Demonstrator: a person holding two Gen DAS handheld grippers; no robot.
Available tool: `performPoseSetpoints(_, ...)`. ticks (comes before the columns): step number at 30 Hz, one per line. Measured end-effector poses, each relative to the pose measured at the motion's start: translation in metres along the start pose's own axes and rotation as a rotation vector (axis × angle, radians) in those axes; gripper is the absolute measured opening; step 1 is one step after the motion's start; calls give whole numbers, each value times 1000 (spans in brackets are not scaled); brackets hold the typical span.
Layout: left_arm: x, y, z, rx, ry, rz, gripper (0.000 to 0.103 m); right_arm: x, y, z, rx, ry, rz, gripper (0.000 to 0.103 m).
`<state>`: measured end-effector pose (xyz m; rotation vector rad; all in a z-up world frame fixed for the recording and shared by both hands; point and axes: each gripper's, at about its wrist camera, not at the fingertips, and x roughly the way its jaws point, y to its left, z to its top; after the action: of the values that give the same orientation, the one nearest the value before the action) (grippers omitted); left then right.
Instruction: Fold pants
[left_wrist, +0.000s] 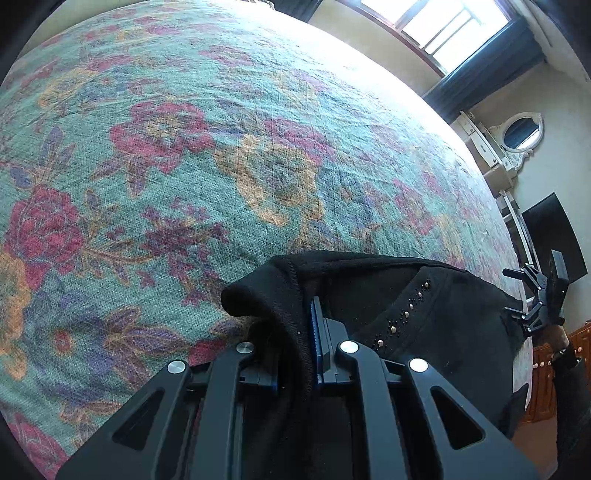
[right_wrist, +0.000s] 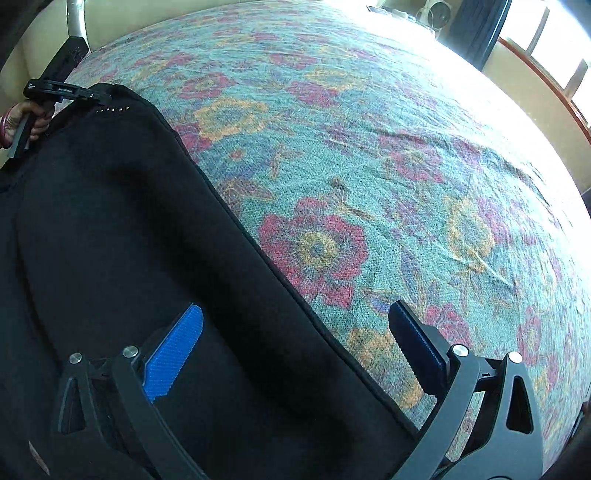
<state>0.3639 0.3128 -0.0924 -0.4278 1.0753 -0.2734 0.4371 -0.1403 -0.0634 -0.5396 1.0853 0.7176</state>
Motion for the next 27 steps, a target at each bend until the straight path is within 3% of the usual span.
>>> performPoseSetpoints(4,-2,11,-3,-38,-29,-50,15,23,-13,-4,81,63,92,99)
performPoseSetpoints(5,-3,13,-4,-44,-32,-60,16,21,-15,-5,96,54,104,87)
performPoseSetpoints(6,-3,13,-5,-41,-34,-62,16,15,-15,-7,98,35,118,55)
performPoseSetpoints(8,-5,11,-6,-34,-40,-57,16,2,-14,-11,114,3,183,12)
performPoseSetpoints(11,-6,7,-6,-20,-51,-48,14,-13,8,-18,33,-16,88,10)
performPoseSetpoints(14,-12,3,-6,-26,-89,-52,13,-40,23,-24,29,-107,5,10)
performPoseSetpoints(19,-48,-5,-12,-1,-215,-169,13,-93,73,-44,-20,-248,-148,10)
performPoseSetpoints(25,-107,-13,-46,34,-307,-329,13,-158,167,-118,-112,-355,-305,11)
performPoseSetpoints(27,-126,-14,-68,37,-329,-369,14,-166,201,-141,-104,-377,-315,11)
